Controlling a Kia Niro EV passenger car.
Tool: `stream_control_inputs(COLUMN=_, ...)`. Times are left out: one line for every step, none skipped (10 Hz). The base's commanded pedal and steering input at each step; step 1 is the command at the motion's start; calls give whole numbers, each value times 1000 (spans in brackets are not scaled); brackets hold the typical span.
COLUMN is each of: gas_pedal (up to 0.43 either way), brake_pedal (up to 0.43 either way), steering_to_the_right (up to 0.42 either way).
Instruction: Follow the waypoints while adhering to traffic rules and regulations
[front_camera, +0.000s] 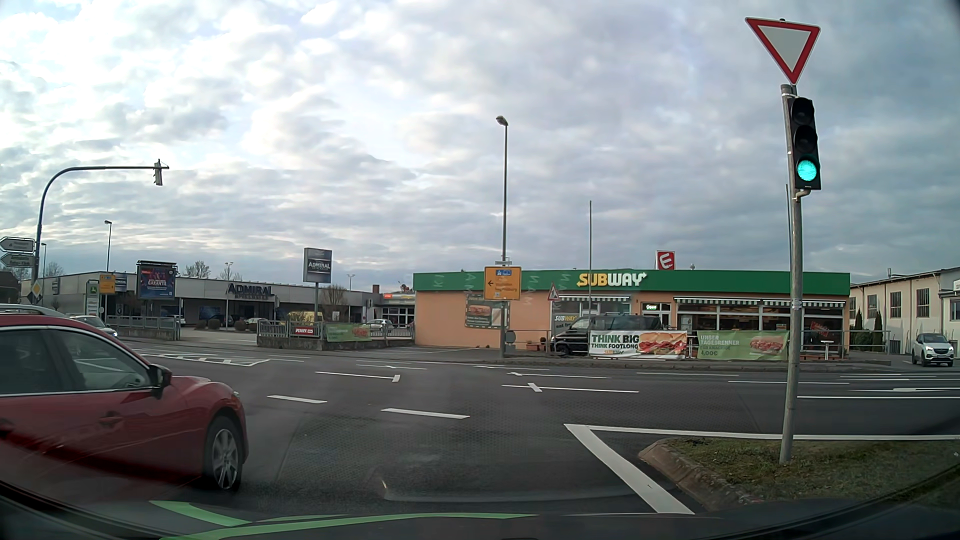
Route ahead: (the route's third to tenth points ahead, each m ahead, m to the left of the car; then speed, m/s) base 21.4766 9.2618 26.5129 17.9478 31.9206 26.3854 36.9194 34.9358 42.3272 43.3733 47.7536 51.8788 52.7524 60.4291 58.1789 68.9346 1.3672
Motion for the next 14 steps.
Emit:
stream_control_inputs(gas_pedal=240, brake_pedal=0, steering_to_the_right=-20)
stream_control_inputs(gas_pedal=248, brake_pedal=0, steering_to_the_right=-20)
stream_control_inputs(gas_pedal=248, brake_pedal=0, steering_to_the_right=-20)
stream_control_inputs(gas_pedal=260, brake_pedal=0, steering_to_the_right=-19)
stream_control_inputs(gas_pedal=268, brake_pedal=0, steering_to_the_right=-16)
stream_control_inputs(gas_pedal=268, brake_pedal=0, steering_to_the_right=-13)
stream_control_inputs(gas_pedal=268, brake_pedal=0, steering_to_the_right=-11)
stream_control_inputs(gas_pedal=268, brake_pedal=0, steering_to_the_right=-10)
stream_control_inputs(gas_pedal=268, brake_pedal=0, steering_to_the_right=-9)
stream_control_inputs(gas_pedal=268, brake_pedal=0, steering_to_the_right=-7)
stream_control_inputs(gas_pedal=268, brake_pedal=0, steering_to_the_right=-6)
stream_control_inputs(gas_pedal=268, brake_pedal=0, steering_to_the_right=-6)
stream_control_inputs(gas_pedal=268, brake_pedal=0, steering_to_the_right=-6)
stream_control_inputs(gas_pedal=280, brake_pedal=0, steering_to_the_right=-3)
